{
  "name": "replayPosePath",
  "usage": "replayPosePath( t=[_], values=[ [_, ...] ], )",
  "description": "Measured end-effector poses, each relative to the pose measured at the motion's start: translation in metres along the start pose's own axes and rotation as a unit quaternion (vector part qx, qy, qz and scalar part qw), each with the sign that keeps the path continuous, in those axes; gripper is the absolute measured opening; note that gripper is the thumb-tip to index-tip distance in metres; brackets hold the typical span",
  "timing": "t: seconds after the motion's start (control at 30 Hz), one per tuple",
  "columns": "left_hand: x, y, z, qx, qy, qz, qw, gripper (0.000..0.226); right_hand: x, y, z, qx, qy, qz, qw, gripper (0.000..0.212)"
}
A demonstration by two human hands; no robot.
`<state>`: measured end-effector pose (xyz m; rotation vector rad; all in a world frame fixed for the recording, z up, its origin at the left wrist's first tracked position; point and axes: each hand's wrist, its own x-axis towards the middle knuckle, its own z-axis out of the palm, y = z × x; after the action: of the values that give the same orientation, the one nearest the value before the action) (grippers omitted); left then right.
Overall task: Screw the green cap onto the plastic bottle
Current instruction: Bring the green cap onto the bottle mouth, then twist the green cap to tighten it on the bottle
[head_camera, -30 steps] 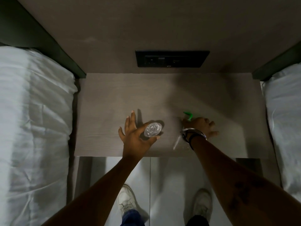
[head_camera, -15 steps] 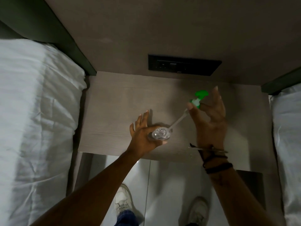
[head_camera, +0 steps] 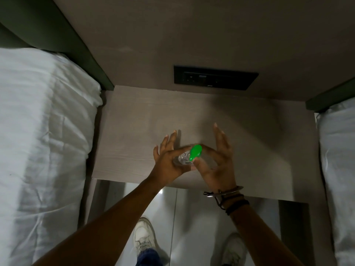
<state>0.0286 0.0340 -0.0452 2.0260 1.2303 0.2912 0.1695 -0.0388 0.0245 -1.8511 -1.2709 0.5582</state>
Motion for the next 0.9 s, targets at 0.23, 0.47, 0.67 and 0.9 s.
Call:
replayPosePath(
  t=[0.23,0.47,0.67,0.9],
  values=[
    [0.000,-0.007,0.003,0.032,0.003,0.016,0.999,0.057,-0.011,0.018,0.013,-0.102,-0.066,-0.006,0.993,0.044],
    [0.004,-0.009,0.001,0.037,0.003,0.024,0.999,0.057,0.000,0.016,0.016,-0.112,-0.117,-0.038,0.986,0.052],
    [0.004,-0.013,0.002,0.032,0.007,0.038,0.999,0.045,0.011,0.011,0.017,-0.162,-0.071,0.014,0.984,0.045],
    [0.004,-0.008,-0.003,0.027,-0.003,0.032,0.999,0.043,0.010,0.025,0.011,-0.079,-0.116,-0.024,0.990,0.048]
  ],
)
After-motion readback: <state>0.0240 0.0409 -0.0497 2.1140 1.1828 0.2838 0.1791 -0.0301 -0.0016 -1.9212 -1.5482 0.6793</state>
